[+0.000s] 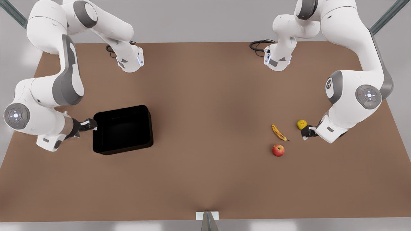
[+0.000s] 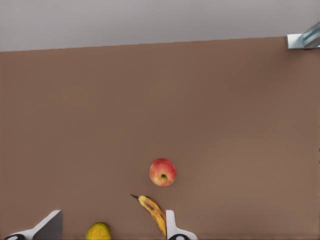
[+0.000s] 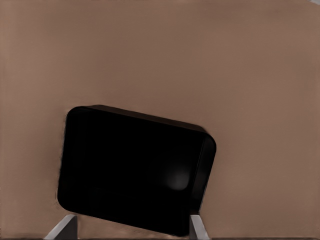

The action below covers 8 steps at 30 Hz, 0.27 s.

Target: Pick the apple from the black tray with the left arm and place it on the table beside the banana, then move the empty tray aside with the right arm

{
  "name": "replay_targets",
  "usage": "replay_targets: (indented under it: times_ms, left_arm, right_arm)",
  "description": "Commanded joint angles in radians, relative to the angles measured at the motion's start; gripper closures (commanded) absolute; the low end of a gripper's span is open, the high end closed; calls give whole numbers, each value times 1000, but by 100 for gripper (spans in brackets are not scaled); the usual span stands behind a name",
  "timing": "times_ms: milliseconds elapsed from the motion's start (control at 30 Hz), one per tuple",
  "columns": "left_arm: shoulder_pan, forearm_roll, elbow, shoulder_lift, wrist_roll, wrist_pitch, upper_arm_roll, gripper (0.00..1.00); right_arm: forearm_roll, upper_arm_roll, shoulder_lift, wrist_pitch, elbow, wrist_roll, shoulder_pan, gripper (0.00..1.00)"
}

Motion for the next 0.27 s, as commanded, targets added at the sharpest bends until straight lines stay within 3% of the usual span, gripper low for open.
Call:
replay_targets:
  times_ms: [0, 67, 233]
  left_arm:
    - [-2, -1, -4, -5, -9, -36, -1, 0]
    - [-2, 4, 0, -3, -6, -34, -1, 0]
    - [-2, 5, 4, 0, 0, -34, -1, 0]
  right_arm:
    - [42, -129, -27, -119, 29, 233, 102, 0]
    - [146, -396, -53, -114, 31, 141, 236, 0]
    - [149, -392, -76, -117, 28, 164, 231, 0]
